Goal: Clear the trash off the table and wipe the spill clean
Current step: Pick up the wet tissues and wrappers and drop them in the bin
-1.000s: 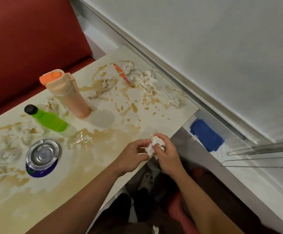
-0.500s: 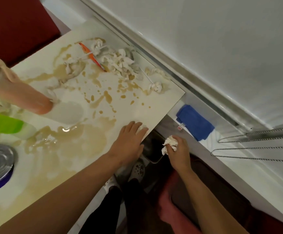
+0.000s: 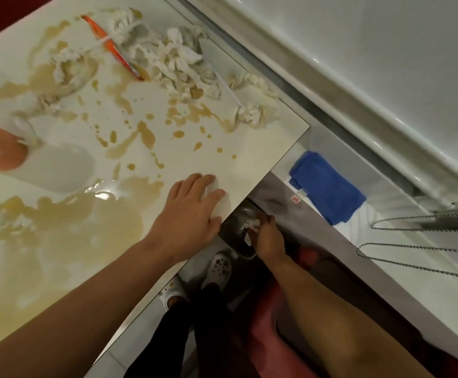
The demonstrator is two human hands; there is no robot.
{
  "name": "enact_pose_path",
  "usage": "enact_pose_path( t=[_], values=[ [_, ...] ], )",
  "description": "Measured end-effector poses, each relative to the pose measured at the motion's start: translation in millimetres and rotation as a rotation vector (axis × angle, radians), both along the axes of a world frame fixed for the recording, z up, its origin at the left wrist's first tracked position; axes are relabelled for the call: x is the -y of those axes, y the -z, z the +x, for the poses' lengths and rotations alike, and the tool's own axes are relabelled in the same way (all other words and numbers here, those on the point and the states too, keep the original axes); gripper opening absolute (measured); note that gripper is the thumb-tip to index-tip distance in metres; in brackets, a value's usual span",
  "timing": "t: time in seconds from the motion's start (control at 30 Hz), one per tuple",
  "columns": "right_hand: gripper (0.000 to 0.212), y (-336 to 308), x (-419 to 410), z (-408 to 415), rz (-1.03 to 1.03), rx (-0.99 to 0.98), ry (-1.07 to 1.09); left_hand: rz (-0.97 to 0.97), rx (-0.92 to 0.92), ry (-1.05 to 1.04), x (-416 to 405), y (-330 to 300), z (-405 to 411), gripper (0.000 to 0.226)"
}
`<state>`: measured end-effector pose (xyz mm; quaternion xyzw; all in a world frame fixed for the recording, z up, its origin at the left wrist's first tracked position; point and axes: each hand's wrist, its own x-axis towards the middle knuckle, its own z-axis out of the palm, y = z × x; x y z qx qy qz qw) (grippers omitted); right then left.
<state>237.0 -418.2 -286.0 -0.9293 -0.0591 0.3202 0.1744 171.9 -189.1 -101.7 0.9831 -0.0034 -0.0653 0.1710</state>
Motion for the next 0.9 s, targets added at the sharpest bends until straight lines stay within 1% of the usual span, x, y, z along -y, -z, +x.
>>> enact_pose_path(
  t=[0.07,0.13,0.2,0.3,0.37,0.47,0.6,0.73,0.83,0.9],
  values=[
    [0.061,6,0,1,-0.014,-0.004,-0.029,-0.004,0.011,-0.006,-1,1,-1,0.049],
    [0.057,9,0,2,-0.009,0.023,-0.033,-0.009,0.025,-0.014,-3,1,-1,0.049],
    [0.050,0,-6,4,-0.023,0.040,-0.063,-0.014,0.017,-0.014,-5,0,1,0.049],
    [0.033,-40,-19,4,-0.006,0.049,-0.078,-0.008,-0.014,-0.030,-5,-5,6,0.049],
    [0.023,-70,-22,8,0.033,0.070,-0.029,-0.025,-0.043,-0.032,-5,-10,8,0.050],
    [0.016,-122,-22,19,0.128,0.092,0.044,-0.126,-0.106,-0.042,-10,-18,11,0.051],
    [0.020,-200,-24,43,0.161,0.136,0.022,-0.252,-0.131,-0.127,-23,-35,14,0.047],
    [0.027,-259,-43,74,0.204,0.195,-0.054,-0.250,-0.098,-0.191,-40,-52,28,0.044],
    [0.037,-283,-65,99,0.256,0.203,-0.185,-0.233,-0.049,-0.216,-56,-65,53,0.047],
    [0.038,-287,-84,114,0.268,0.270,-0.256,-0.214,-0.011,-0.216,-65,-71,76,0.048]
  ],
)
